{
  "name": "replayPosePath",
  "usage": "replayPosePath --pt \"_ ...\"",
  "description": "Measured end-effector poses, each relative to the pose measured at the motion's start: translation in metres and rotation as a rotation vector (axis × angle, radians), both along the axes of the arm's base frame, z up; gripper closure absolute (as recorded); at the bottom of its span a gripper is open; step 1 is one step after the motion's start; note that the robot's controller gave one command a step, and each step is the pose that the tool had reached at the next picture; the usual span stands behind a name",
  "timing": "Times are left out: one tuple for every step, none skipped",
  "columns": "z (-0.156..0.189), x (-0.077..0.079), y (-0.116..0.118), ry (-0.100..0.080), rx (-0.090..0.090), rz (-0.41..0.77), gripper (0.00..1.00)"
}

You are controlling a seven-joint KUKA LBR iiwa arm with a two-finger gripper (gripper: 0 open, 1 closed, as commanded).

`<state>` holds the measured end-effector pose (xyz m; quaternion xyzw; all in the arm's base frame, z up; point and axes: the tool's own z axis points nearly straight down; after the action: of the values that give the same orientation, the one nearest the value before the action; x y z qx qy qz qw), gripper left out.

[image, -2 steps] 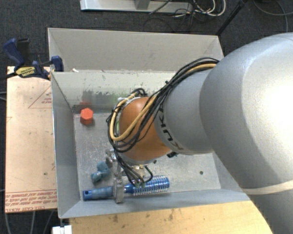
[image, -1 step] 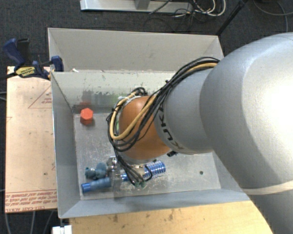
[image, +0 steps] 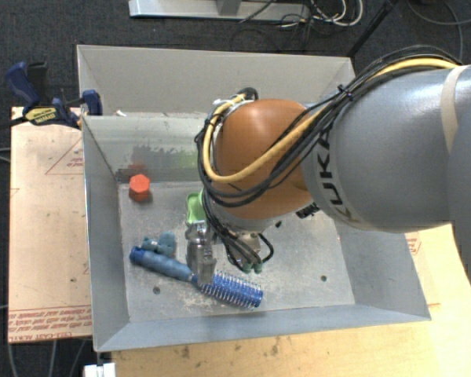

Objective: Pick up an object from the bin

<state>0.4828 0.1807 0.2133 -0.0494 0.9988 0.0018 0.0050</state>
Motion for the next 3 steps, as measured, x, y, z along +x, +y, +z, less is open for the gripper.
replayPosePath --pt "-0.005 -0.001 0.0 0.008 -0.003 0.0 0.0" --pt "-0.097 0.018 -0.095 0.016 -0.008 -0.061 0.0" --pt "-0.142 0.0 -0.057 0.002 0.0 -0.041 0.0"
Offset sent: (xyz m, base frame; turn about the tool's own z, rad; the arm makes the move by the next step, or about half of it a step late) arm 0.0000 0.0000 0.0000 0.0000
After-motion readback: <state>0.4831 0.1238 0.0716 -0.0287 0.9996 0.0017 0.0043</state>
